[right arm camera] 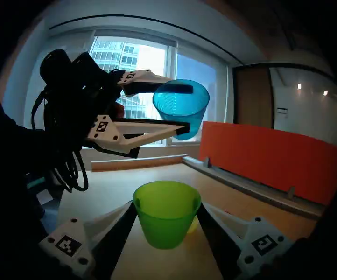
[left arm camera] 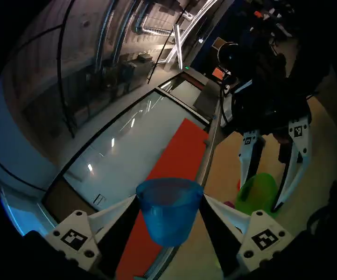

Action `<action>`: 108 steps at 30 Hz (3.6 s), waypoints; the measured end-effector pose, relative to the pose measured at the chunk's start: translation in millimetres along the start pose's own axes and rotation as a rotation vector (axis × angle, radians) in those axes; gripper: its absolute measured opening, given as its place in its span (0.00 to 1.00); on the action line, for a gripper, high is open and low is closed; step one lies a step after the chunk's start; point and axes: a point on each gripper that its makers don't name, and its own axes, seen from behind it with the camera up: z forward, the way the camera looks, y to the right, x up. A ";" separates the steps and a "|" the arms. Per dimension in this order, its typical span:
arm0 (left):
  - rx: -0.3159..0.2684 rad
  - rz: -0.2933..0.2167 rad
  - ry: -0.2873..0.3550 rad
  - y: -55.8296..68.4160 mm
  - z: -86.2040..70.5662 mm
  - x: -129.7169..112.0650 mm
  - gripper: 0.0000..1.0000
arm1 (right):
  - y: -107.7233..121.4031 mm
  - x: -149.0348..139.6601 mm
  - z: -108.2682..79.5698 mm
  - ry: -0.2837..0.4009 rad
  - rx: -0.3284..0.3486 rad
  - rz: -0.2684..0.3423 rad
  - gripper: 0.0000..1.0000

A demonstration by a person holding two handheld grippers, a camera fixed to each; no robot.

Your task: Pour water

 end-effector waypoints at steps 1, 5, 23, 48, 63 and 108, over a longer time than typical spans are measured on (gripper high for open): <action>0.001 0.005 0.001 -0.3 -0.1 0.8 0.86 | -0.1 0.3 0.2 0.000 0.000 0.001 0.91; 0.005 0.031 0.005 -1.5 0.4 3.4 0.86 | -0.5 0.6 0.8 0.002 0.001 0.002 0.91; 0.019 0.100 0.015 -1.8 0.9 10.3 0.86 | 0.5 3.8 0.8 0.009 0.002 -0.001 0.91; 0.034 0.194 0.029 -1.0 0.2 17.8 0.86 | 2.8 5.5 -1.0 0.013 -0.006 -0.008 0.90; 0.037 0.242 0.035 -0.4 2.1 21.9 0.86 | 6.5 6.4 -2.4 0.017 -0.011 -0.011 0.90; 0.052 0.377 0.052 -8.9 5.1 35.0 0.86 | 9.9 7.5 -5.0 0.023 -0.018 -0.023 0.90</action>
